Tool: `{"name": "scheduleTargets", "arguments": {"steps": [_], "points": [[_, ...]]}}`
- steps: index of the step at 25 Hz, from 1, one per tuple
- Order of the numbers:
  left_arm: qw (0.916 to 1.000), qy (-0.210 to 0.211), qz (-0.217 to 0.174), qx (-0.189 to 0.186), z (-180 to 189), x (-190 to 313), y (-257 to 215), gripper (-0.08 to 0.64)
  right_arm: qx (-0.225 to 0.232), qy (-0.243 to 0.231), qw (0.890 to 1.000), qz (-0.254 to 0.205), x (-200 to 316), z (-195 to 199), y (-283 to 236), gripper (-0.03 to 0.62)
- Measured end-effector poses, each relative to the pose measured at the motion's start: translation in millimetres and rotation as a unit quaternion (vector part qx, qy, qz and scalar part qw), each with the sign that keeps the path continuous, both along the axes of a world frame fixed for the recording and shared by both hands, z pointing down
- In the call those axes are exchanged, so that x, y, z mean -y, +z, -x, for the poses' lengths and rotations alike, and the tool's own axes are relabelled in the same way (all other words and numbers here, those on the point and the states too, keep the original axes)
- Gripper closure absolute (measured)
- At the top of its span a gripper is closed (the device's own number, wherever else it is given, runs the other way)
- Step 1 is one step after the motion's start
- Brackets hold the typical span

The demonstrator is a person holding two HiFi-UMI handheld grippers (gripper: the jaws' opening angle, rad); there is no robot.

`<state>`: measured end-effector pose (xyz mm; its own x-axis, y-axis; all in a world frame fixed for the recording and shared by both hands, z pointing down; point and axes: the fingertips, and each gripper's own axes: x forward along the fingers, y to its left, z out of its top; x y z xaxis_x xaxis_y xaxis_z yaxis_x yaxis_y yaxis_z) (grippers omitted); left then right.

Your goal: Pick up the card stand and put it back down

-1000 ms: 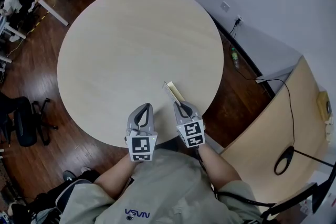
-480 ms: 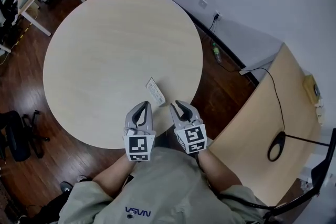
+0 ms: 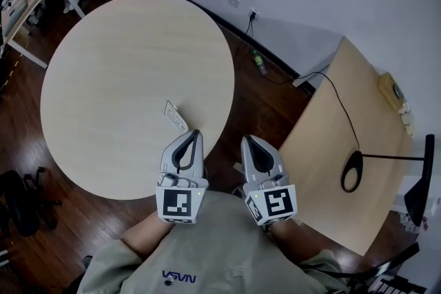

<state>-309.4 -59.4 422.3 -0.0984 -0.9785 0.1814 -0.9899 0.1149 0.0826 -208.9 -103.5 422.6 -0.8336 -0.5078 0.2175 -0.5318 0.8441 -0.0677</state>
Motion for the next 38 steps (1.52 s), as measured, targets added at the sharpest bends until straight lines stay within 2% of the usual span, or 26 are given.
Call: {"name": "scheduleTargets", "arguments": {"steps": [6, 12, 17, 23, 26, 30, 33, 38], "points": [[0.9966, 0.080, -0.018, -0.005, -93.5, 19.0, -30.9, 0.552, 0.004, 0.096, 0.995, -0.017, 5.8, -106.9, -35.6, 0.592], [0.9883, 0.149, -0.031, 0.001, -163.5, 32.7, -47.3, 0.552, 0.018, 0.180, 0.983, -0.033, 5.7, -189.1, -58.7, 0.592], [0.9813, 0.190, -0.027, 0.014, -221.9, 34.8, -46.0, 0.552, 0.032, 0.218, 0.975, -0.038, 0.3, -238.6, -56.5, 0.592], [0.9772, 0.206, -0.018, 0.047, -277.7, 29.5, -43.2, 0.552, 0.051, 0.239, 0.969, -0.024, -1.3, -294.2, -49.2, 0.592], [0.9757, 0.211, -0.014, 0.056, -293.2, 22.8, -43.5, 0.552, 0.060, 0.251, 0.966, -0.026, -4.5, -311.7, -50.6, 0.592], [0.9730, 0.225, -0.025, 0.046, -295.9, 6.9, -54.3, 0.553, 0.061, 0.283, 0.956, -0.045, -20.8, -321.9, -63.6, 0.592], [0.9682, 0.244, -0.037, 0.039, -286.4, -8.2, -61.6, 0.552, 0.056, 0.309, 0.948, -0.055, -43.0, -316.1, -71.9, 0.592], [0.9622, 0.267, -0.042, 0.032, -250.9, -44.1, -59.0, 0.552, 0.058, 0.343, 0.937, -0.036, -90.5, -284.7, -65.5, 0.592]]}}
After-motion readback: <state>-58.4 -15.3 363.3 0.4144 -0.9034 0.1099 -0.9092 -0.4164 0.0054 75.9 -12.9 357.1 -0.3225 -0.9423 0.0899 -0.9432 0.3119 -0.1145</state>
